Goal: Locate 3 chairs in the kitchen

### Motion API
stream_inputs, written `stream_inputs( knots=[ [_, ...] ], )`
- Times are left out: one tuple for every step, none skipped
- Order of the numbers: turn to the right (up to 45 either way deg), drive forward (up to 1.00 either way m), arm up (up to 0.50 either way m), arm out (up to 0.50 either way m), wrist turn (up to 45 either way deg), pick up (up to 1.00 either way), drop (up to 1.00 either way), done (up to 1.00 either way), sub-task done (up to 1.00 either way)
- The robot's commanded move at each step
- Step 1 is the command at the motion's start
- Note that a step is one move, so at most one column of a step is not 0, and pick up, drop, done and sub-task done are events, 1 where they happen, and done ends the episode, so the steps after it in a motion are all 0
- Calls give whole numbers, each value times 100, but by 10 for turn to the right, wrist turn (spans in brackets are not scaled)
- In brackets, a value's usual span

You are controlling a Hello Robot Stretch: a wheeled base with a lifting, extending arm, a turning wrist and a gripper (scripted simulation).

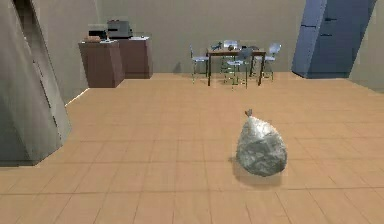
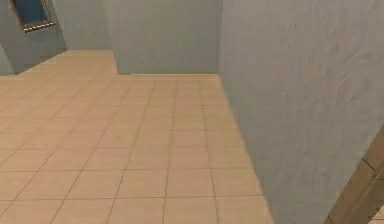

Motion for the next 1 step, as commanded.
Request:
stream_inputs(
  knots=[
    [0,100,0,0,0,0,0,0,0]
  ],
)
